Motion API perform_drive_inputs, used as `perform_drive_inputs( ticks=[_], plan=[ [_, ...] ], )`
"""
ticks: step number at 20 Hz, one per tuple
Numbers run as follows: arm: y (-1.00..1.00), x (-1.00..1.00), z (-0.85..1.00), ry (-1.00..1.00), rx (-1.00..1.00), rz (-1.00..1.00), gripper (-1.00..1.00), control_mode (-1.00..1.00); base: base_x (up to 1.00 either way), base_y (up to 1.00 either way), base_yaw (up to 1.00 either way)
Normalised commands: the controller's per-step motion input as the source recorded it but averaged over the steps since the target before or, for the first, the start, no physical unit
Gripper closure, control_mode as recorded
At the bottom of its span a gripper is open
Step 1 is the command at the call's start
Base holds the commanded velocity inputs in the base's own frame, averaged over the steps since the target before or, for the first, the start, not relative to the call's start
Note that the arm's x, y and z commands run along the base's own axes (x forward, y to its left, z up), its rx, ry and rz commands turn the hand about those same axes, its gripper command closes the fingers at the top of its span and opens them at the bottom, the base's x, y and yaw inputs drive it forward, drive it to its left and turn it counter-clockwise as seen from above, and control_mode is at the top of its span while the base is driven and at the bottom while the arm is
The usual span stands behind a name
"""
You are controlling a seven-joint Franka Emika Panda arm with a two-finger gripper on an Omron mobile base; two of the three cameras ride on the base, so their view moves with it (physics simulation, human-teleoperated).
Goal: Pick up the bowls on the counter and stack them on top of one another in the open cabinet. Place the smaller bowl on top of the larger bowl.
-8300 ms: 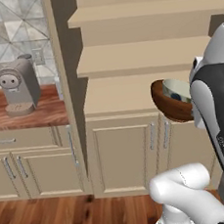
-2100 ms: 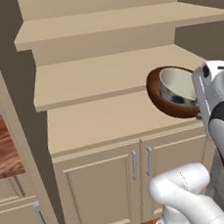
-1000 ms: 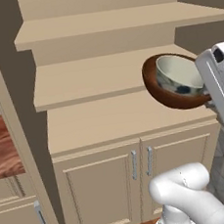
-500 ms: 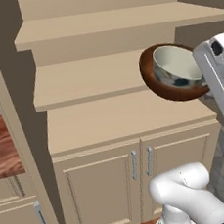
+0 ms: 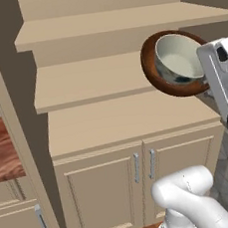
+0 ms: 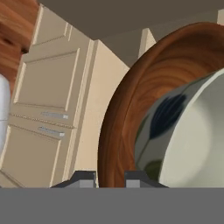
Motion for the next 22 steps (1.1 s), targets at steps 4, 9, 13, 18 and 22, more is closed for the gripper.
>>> perform_drive_inputs(
  ticks=[4, 9, 13, 18, 22],
  plan=[
    [0.0, 0.07, 0.03, -0.08, 0.0, 0.0, 1.0, -1.0, 0.0, 0.0, 0.0],
    [-0.03, 0.08, 0.04, -0.02, 0.0, 0.0, 1.0, -1.0, 0.0, 0.0, 0.0],
    [-0.04, 0.09, 0.06, 0.01, 0.0, 0.0, 1.0, -1.0, 0.0, 0.0, 0.0],
    [-0.05, 0.07, 0.09, 0.02, 0.0, 0.0, 1.0, -1.0, 0.0, 0.0, 0.0],
    [-0.06, 0.01, 0.06, 0.05, 0.0, 0.0, 1.0, -1.0, 0.0, 0.0, 0.0]
  ],
)
